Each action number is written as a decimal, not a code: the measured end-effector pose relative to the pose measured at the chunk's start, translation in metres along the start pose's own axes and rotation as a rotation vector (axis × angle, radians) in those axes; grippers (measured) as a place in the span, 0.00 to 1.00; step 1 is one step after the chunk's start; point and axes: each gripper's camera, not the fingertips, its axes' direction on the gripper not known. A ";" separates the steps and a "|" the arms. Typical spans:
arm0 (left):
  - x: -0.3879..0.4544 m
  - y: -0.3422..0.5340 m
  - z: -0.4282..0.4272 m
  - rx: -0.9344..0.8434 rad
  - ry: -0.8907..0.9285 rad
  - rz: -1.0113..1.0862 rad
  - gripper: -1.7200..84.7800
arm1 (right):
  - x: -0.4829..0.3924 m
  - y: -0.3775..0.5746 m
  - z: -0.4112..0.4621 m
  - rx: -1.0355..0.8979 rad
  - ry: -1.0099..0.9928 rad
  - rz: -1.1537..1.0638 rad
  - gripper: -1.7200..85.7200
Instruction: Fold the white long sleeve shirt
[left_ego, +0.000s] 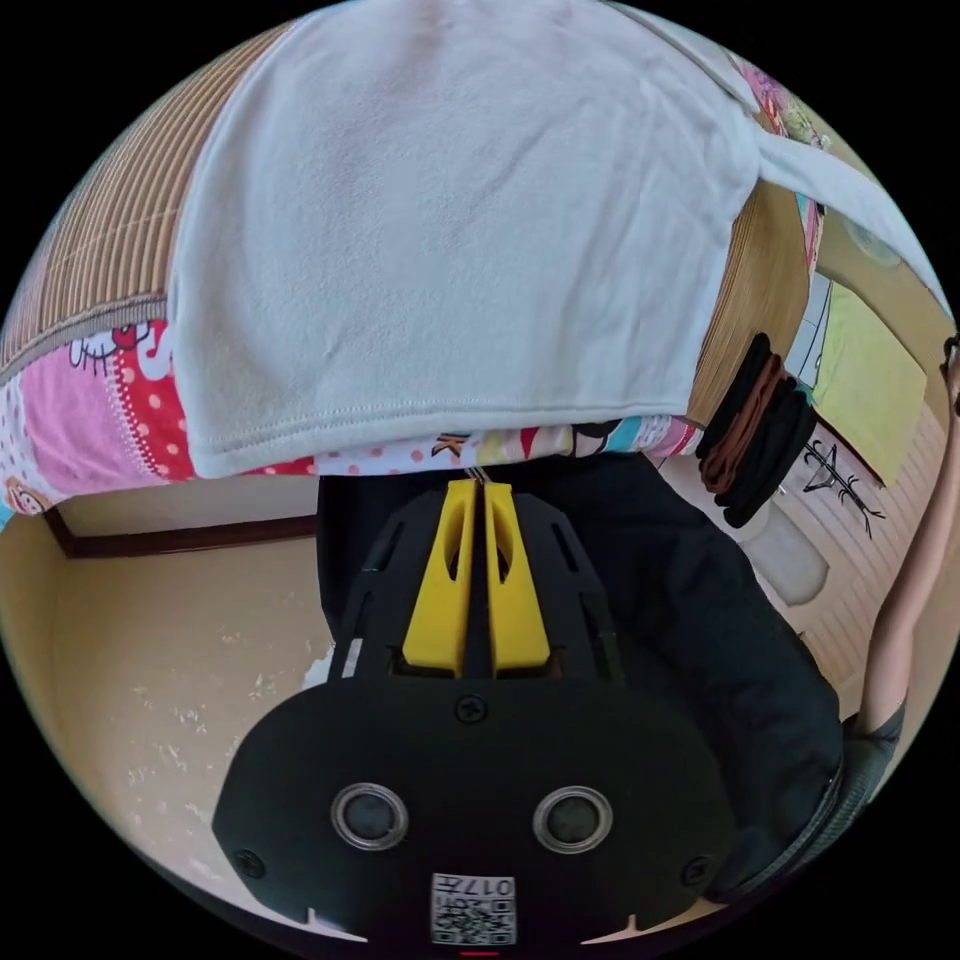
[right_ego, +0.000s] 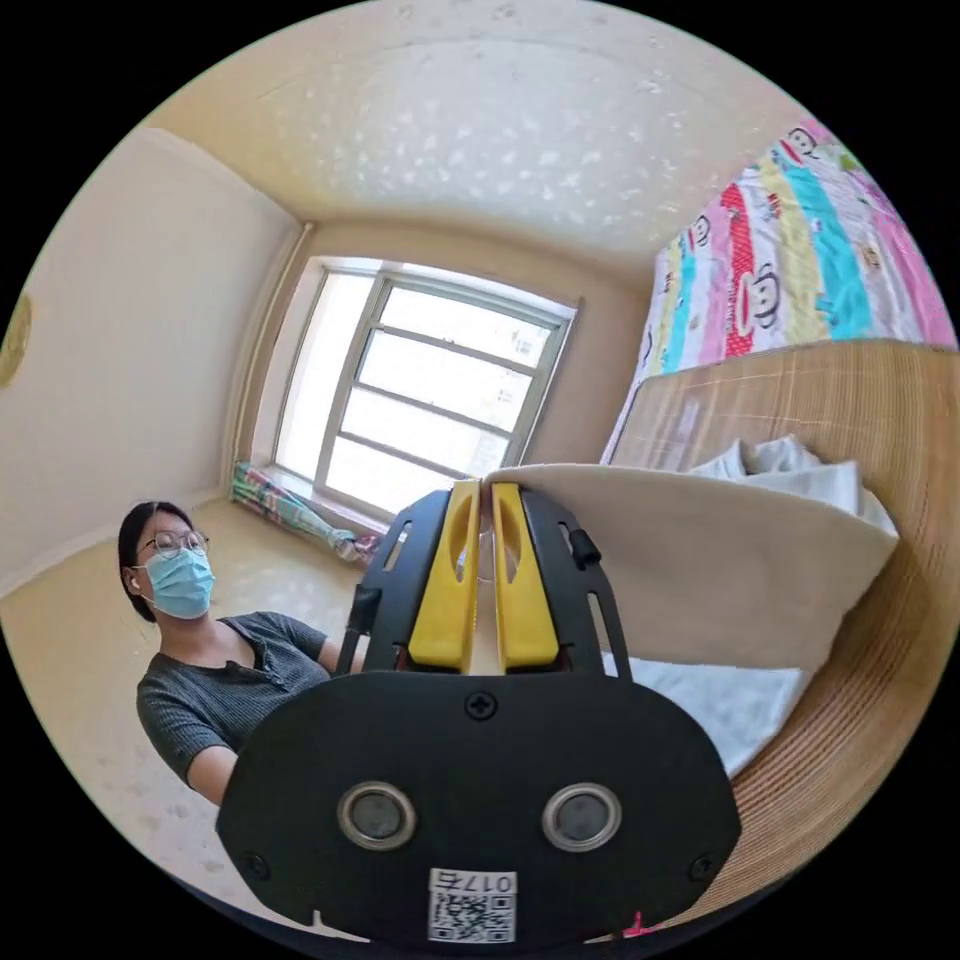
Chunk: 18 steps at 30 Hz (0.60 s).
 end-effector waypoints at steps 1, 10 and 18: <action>-0.010 0.009 -0.007 0.022 0.019 -0.017 0.02 | 0.007 -0.018 0.040 -0.042 0.012 0.005 0.06; -0.089 0.079 -0.063 0.267 0.224 -0.130 0.10 | 0.076 -0.005 0.177 -0.227 0.320 0.101 0.07; -0.097 0.090 -0.127 0.454 0.125 -0.074 0.16 | 0.198 0.184 0.082 -0.250 0.661 0.641 0.09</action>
